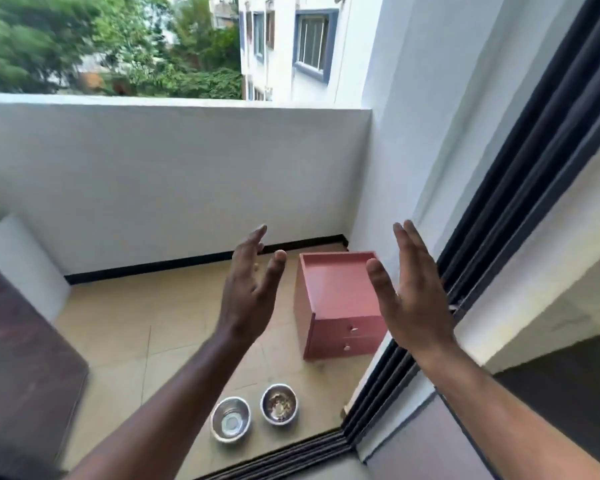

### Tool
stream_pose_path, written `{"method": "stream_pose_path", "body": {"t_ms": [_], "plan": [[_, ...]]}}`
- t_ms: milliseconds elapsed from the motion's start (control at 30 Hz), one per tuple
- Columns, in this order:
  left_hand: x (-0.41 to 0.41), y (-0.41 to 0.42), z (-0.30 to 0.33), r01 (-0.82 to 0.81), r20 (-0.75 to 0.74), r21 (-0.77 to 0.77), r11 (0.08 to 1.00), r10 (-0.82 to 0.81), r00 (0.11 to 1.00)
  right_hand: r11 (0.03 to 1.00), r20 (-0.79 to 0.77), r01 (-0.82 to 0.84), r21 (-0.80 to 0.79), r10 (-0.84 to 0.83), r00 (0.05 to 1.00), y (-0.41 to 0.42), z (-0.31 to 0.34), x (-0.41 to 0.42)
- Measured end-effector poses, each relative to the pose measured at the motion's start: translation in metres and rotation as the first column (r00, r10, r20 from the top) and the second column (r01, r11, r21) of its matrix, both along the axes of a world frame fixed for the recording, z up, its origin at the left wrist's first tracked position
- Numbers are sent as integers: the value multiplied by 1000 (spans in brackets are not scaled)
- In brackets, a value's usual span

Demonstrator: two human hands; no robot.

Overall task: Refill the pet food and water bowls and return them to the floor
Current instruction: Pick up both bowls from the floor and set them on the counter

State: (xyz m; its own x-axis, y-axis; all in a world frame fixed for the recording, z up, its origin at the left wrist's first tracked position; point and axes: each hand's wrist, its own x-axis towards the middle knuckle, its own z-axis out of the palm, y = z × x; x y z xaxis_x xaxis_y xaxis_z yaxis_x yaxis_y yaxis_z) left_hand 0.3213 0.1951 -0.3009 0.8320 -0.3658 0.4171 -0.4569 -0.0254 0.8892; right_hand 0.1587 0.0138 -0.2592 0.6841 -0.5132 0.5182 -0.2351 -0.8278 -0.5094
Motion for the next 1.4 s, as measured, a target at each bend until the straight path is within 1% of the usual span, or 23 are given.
{"method": "stream_pose_path", "body": {"t_ms": [167, 333, 467, 567, 667, 733, 867, 1033, 1200, 1267, 1400], "plan": [[38, 35, -68, -70, -131, 159, 985, 91, 987, 992, -204, -32, 126, 58, 977, 13, -79, 62], [72, 58, -146, -116, -249, 303, 946, 195, 949, 983, -406, -56, 175, 124, 906, 10, -153, 114], [99, 57, -208, -130, -367, 397, 909, 287, 885, 972, -523, -66, 224, 178, 834, 4, -216, 155], [113, 55, -265, -117, -436, 487, 865, 358, 826, 954, -619, -76, 290, 247, 745, 5, -273, 184], [128, 52, -320, -91, -492, 552, 829, 412, 767, 945, -684, -49, 324, 270, 678, 3, -332, 207], [141, 49, -360, -82, -508, 586, 806, 444, 738, 942, -722, -17, 337, 269, 638, 1, -376, 220], [159, 49, -447, -75, -532, 637, 768, 507, 678, 915, -784, 129, 383, 248, 570, -2, -467, 233], [161, 57, -566, -8, -589, 682, 731, 555, 587, 873, -838, 273, 404, 234, 494, -7, -592, 245], [153, 68, -680, 76, -595, 731, 679, 578, 559, 797, -876, 437, 417, 223, 428, -11, -718, 243], [153, 72, -722, 96, -596, 742, 663, 587, 549, 779, -888, 476, 409, 221, 403, -13, -765, 240], [158, 75, -795, 109, -604, 751, 651, 610, 513, 744, -909, 540, 394, 229, 348, -14, -839, 236]]}}
